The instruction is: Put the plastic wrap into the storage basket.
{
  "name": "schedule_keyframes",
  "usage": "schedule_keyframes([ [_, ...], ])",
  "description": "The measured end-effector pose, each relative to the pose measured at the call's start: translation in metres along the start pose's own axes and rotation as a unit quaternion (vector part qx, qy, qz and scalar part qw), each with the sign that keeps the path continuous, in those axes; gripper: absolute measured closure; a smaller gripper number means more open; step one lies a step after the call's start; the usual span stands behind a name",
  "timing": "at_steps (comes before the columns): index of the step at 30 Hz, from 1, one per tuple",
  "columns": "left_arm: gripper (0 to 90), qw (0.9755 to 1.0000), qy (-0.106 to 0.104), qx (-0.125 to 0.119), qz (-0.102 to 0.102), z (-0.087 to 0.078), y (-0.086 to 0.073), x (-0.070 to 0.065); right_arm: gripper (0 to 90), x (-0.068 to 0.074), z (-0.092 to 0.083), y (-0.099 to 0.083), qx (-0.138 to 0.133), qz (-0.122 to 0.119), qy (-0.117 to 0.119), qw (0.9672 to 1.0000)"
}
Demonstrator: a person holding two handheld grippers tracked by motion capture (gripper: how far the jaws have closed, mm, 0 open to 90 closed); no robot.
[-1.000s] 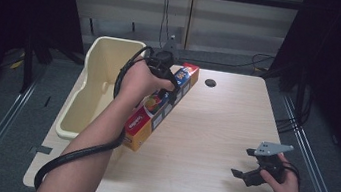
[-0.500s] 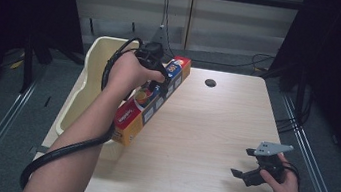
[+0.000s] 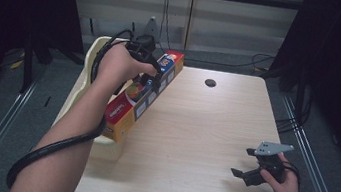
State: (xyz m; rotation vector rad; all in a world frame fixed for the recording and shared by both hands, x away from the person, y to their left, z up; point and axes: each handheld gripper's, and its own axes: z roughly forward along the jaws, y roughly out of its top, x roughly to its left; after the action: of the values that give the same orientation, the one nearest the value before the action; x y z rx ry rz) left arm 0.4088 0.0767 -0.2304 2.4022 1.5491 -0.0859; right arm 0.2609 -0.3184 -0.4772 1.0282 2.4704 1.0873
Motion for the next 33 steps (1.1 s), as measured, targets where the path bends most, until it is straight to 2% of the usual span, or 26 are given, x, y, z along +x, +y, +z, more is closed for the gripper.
schedule_keyframes([
  [3,40.9,1.0,0.003,0.004,0.002,-0.004,-0.001,0.003,2.0,0.0,0.0,0.0,0.002,0.001,-0.001,1.0],
  [9,40.9,0.9999,0.001,-0.003,-0.011,-0.01,-0.003,0.007,2.0,0.0,0.001,0.0,0.0,-0.001,0.002,1.0],
  [10,40.9,1.0,0.003,-0.002,-0.007,-0.012,-0.003,0.009,2.0,0.0,0.001,0.0,0.0,-0.001,0.002,1.0],
  [11,40.9,0.9999,0.002,-0.004,-0.014,-0.013,-0.004,0.009,2.0,0.0,0.001,0.0,0.0,-0.001,0.001,1.0],
  [14,40.9,0.9999,0.006,-0.005,-0.013,-0.017,-0.005,0.013,2.0,0.0,0.0,0.0,-0.001,0.0,-0.001,1.0],
  [26,40.9,0.9991,0.01,-0.007,-0.04,-0.026,-0.013,0.026,2.1,0.0,0.001,0.0,0.0,0.0,0.0,1.0],
  [30,40.9,0.9991,0.012,-0.005,-0.041,-0.027,-0.015,0.03,2.1,0.0,0.001,0.0,0.0,-0.002,0.001,1.0],
  [33,40.9,0.9986,0.016,-0.012,-0.05,-0.03,-0.019,0.036,2.0,0.0,0.001,0.001,0.0,-0.004,0.001,1.0],
])
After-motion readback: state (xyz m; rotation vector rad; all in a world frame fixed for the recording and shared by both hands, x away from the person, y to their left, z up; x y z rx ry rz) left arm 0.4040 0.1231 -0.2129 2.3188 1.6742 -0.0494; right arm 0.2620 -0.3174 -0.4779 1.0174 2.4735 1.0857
